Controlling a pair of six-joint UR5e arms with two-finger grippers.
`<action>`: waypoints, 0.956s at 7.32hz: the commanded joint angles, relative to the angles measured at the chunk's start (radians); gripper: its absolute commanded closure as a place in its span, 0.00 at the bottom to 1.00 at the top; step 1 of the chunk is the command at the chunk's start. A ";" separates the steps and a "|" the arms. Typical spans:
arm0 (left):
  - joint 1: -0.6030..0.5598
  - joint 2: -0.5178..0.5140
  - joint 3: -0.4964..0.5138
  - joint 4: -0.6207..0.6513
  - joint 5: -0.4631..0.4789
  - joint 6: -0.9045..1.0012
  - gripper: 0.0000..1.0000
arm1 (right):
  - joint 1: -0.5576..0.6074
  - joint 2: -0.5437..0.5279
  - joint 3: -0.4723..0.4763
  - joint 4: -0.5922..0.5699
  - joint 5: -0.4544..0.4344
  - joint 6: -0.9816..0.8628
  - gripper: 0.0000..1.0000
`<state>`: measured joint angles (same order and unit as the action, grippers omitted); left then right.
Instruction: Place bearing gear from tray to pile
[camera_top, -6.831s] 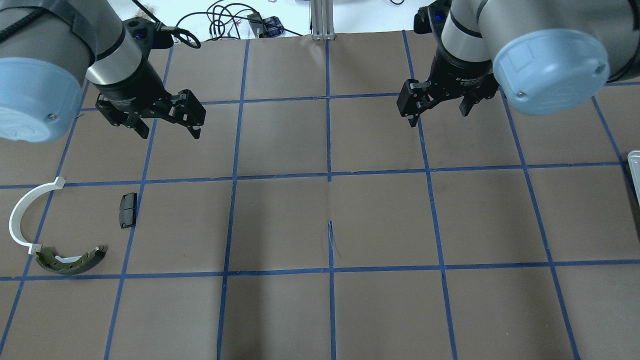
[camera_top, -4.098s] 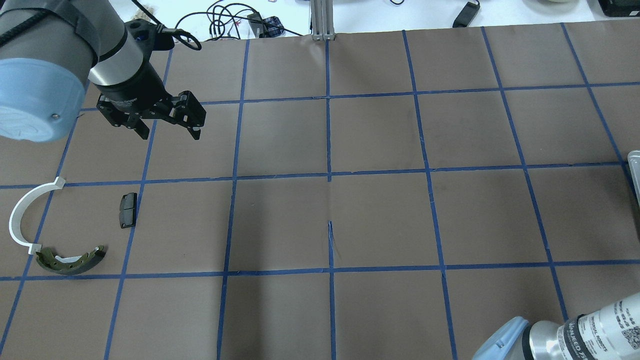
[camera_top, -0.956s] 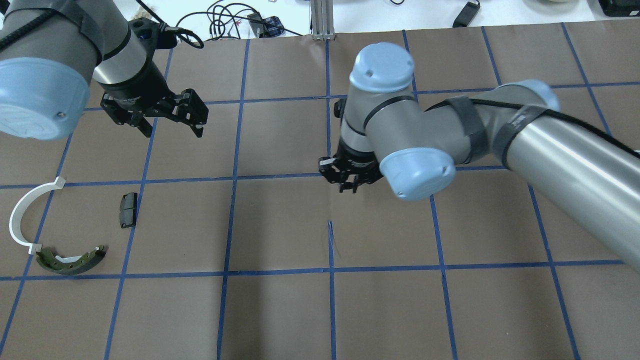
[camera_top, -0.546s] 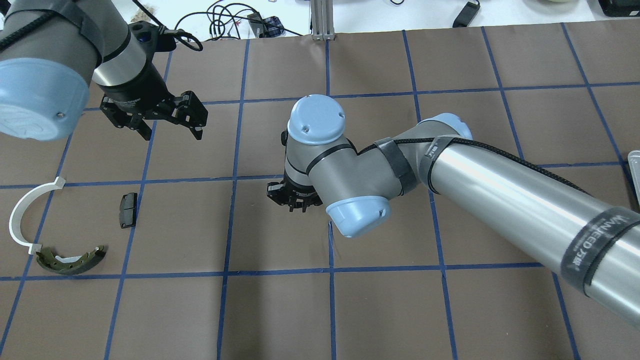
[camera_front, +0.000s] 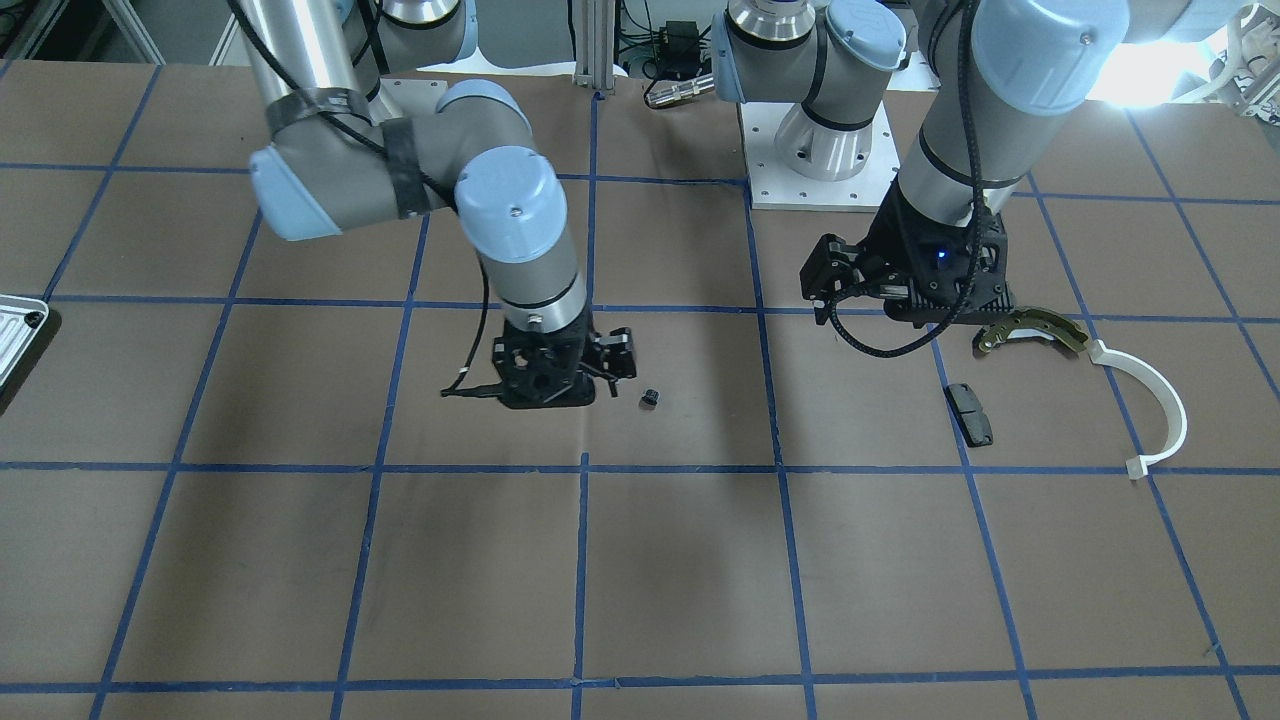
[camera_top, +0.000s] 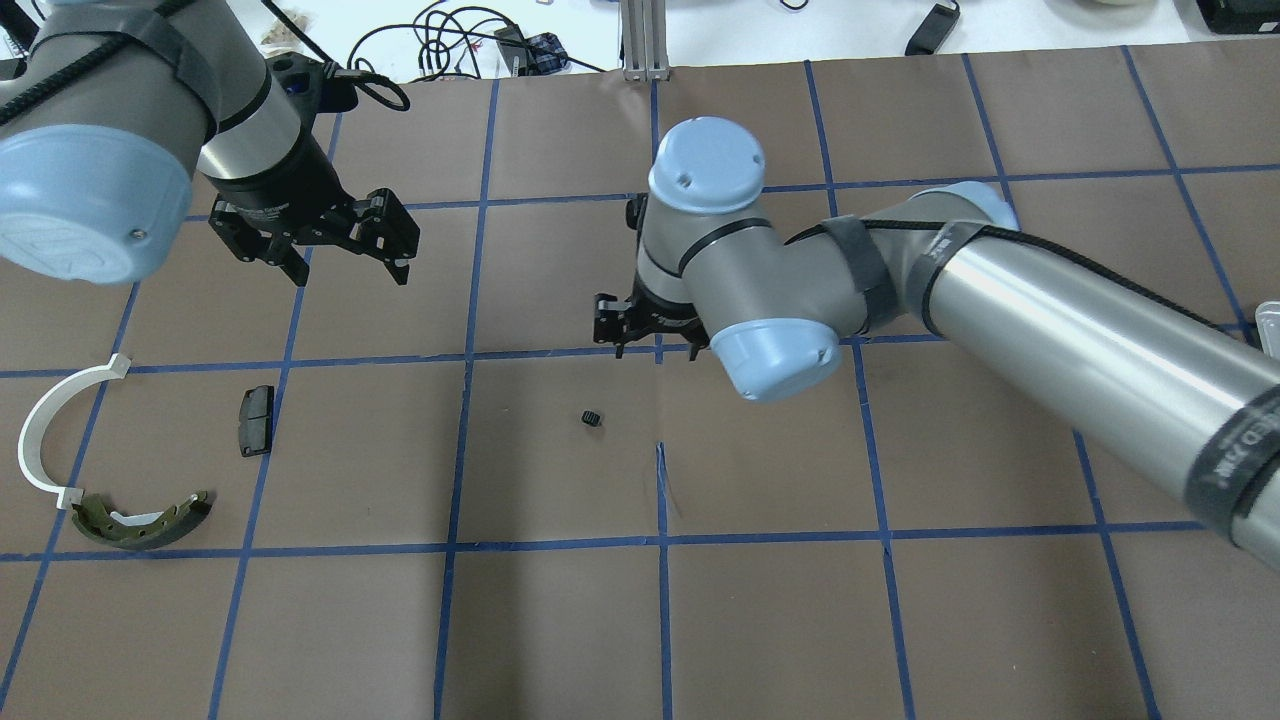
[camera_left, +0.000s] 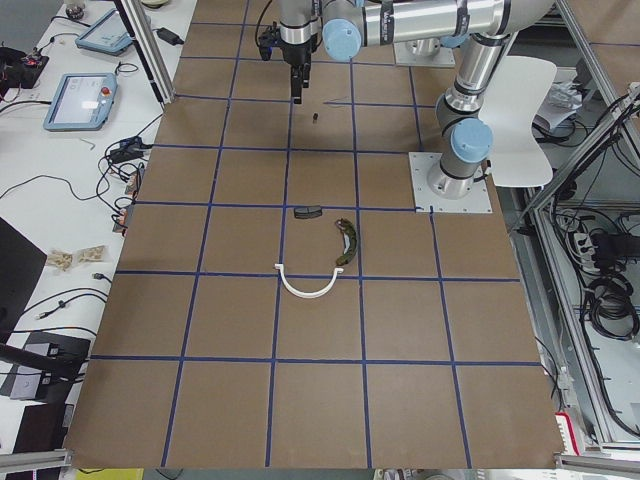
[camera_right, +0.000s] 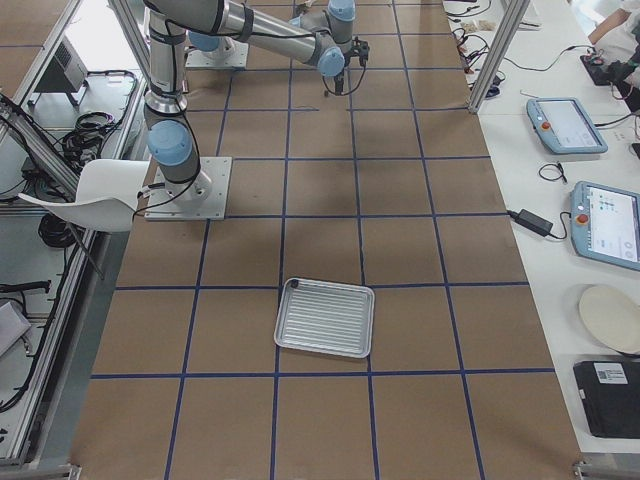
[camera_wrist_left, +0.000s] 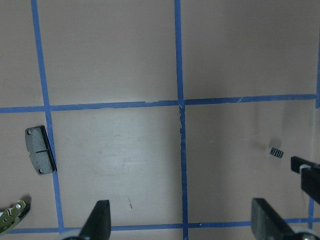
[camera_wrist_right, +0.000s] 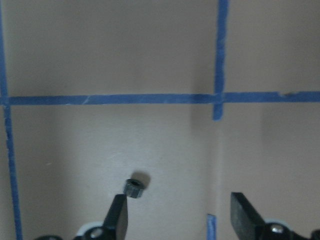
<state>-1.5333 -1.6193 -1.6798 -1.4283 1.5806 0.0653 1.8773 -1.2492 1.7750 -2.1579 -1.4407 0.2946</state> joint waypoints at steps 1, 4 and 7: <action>-0.007 -0.023 -0.023 0.023 -0.002 -0.027 0.00 | -0.236 -0.061 0.004 0.114 -0.068 -0.382 0.00; -0.106 -0.091 -0.116 0.182 -0.030 -0.131 0.00 | -0.618 -0.082 0.007 0.179 -0.133 -1.015 0.02; -0.207 -0.181 -0.214 0.404 -0.095 -0.223 0.00 | -0.968 -0.076 0.029 0.168 -0.132 -1.485 0.02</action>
<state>-1.6973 -1.7623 -1.8599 -1.1091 1.5217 -0.1060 1.0605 -1.3299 1.7926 -1.9803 -1.5733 -1.0003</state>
